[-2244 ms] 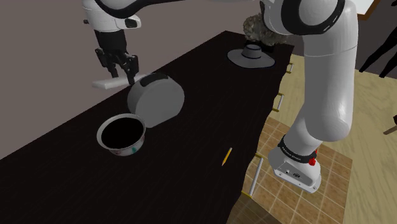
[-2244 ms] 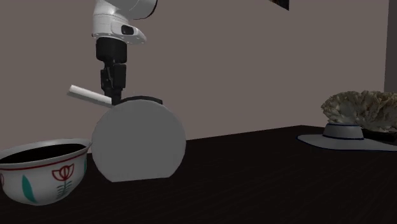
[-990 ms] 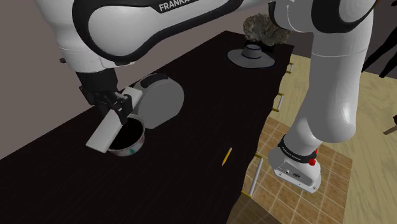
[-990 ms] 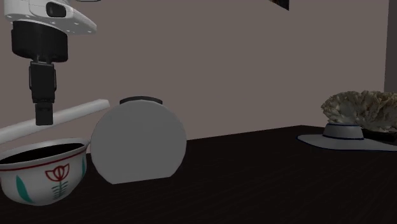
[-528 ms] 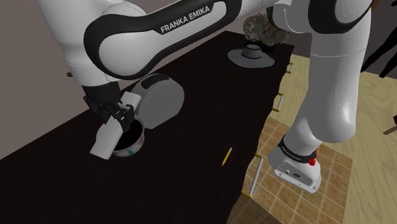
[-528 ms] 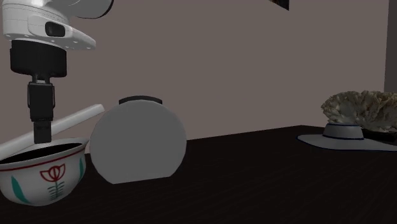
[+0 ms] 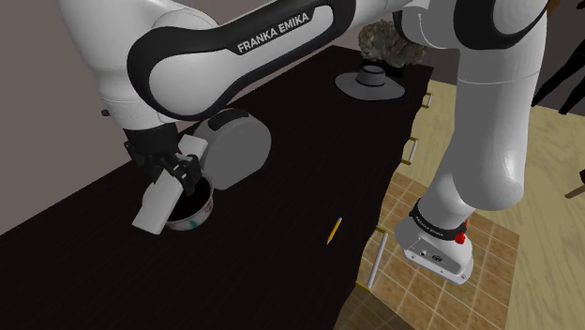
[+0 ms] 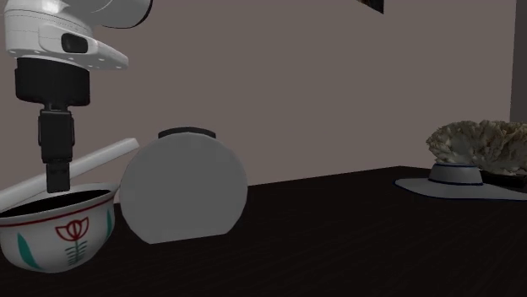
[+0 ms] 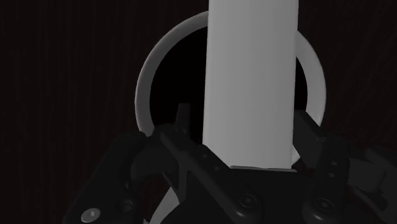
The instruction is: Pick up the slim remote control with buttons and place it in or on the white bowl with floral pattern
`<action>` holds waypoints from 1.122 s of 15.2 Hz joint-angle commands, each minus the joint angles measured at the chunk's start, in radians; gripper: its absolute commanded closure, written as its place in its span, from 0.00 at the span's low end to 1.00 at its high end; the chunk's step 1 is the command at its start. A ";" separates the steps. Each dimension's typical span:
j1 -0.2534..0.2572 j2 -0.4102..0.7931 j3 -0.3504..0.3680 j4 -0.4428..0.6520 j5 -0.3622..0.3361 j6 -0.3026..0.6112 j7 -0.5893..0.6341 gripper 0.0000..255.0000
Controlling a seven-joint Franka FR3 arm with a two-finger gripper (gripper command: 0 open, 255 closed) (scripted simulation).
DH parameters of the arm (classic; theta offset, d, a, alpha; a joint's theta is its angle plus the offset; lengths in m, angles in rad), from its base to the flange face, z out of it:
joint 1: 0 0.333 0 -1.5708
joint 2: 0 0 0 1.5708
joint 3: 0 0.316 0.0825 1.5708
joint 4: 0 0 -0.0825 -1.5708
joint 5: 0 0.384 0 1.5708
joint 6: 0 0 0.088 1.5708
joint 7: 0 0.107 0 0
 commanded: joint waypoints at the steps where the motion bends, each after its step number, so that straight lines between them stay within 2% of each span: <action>1: -0.001 0.001 -0.001 -0.005 0.000 0.000 0.000 0.00; 5: 0.001 0.006 -0.002 0.005 -0.002 -0.005 0.000 0.00; 9: 0.004 -0.019 0.008 0.099 0.018 -0.120 -0.014 0.00; 17: 0.004 -0.019 0.008 0.099 0.018 -0.120 -0.014 0.00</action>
